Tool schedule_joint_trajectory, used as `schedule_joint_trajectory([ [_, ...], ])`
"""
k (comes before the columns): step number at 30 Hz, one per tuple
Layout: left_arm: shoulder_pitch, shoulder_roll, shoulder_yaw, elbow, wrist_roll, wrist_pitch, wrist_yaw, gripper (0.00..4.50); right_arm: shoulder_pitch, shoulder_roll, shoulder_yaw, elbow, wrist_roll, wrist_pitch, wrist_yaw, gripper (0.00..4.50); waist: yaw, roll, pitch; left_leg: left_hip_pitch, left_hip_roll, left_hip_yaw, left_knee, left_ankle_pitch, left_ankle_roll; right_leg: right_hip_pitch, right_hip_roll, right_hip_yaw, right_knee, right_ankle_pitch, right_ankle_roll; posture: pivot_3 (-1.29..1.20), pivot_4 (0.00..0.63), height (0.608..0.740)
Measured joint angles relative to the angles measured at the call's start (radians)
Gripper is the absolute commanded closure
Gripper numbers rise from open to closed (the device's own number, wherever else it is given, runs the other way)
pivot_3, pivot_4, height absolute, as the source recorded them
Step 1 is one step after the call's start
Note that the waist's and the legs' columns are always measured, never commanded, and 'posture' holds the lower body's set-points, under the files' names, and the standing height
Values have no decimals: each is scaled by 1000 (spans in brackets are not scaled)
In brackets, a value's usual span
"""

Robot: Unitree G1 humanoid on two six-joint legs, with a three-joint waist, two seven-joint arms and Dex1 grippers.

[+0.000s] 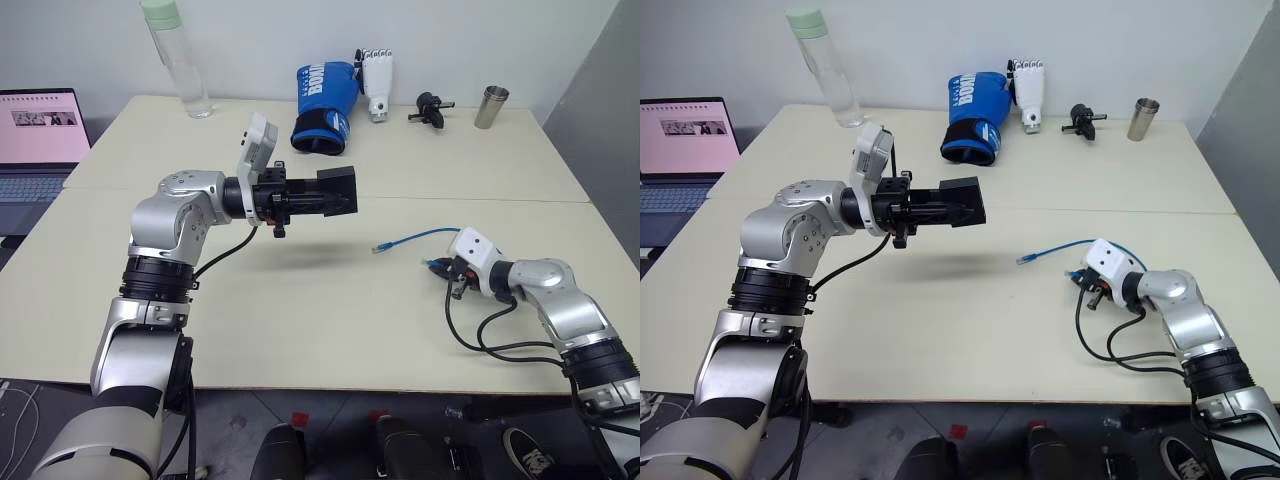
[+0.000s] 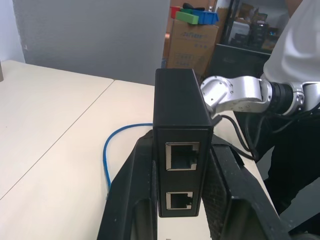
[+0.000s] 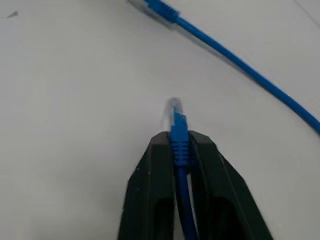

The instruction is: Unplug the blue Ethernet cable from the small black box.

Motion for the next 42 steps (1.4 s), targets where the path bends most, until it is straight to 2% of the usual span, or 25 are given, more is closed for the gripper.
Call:
schedule_joint_trajectory([
  [8,1,-1,0,-2,-2,1,6,3707,21,-19,-11,-72,24,59,53,1445,0,0,0,0,0,0,0,0,0,1,0,0,0,0,0,0,150,740],
  [9,1,-1,0,-3,-2,1,6,3707,21,-26,-15,-90,41,82,68,1340,0,0,0,0,0,0,0,0,0,1,0,0,0,0,0,0,150,740],
  [12,1,-1,0,-4,-3,1,7,3707,21,-60,-36,-157,84,145,113,650,1,0,0,0,0,0,1,0,0,1,0,0,0,0,0,0,150,740],
  [13,1,-1,0,-6,-3,1,7,3707,22,-82,-51,-198,112,180,135,219,1,0,0,0,0,-1,1,0,0,1,0,-1,0,0,0,0,150,740],
  [15,2,-1,0,-7,-3,1,7,3707,22,-101,-65,-233,136,212,156,53,2,0,0,0,0,-1,1,0,0,1,0,-1,0,0,0,0,150,740],
  [19,3,2,0,-10,-2,0,7,3707,10,-158,-116,-338,271,369,234,53,2,0,0,0,0,-2,1,0,0,2,0,-1,0,0,0,0,150,740],
  [24,6,12,2,-12,-3,-1,8,3707,-150,-184,-228,-359,462,558,283,53,0,0,0,1,0,-2,2,0,0,2,0,-2,1,0,0,0,150,740],
  [30,22,47,56,4,1,-9,56,3707,-405,-106,-368,-362,683,829,155,53,1,1,1,1,0,-3,1,0,0,1,1,-2,1,0,0,0,150,740],
  [35,22,22,99,113,80,-112,238,3707,-422,-3,-390,-434,767,920,14,53,7,1,1,-2,0,-3,4,0,0,1,-1,-3,1,0,0,0,150,740],
  [37,21,-5,97,180,151,-195,354,3707,-374,-5,-364,-505,743,878,-17,53,11,1,-1,-5,0,-6,6,-1,1,1,-1,-6,0,0,0,0,150,740],
  [40,24,-51,97,380,289,-363,626,3707,-266,23,-299,-577,704,818,-65,53,9,1,-1,-8,0,-7,10,-3,5,0,-2,-7,1,1,1,0,150,740],
  [42,34,-78,101,470,330,-443,724,3707,-245,39,-287,-590,691,798,-96,53,8,1,-1,-8,-1,-6,10,-3,5,0,-2,-7,1,1,1,0,150,740],
])
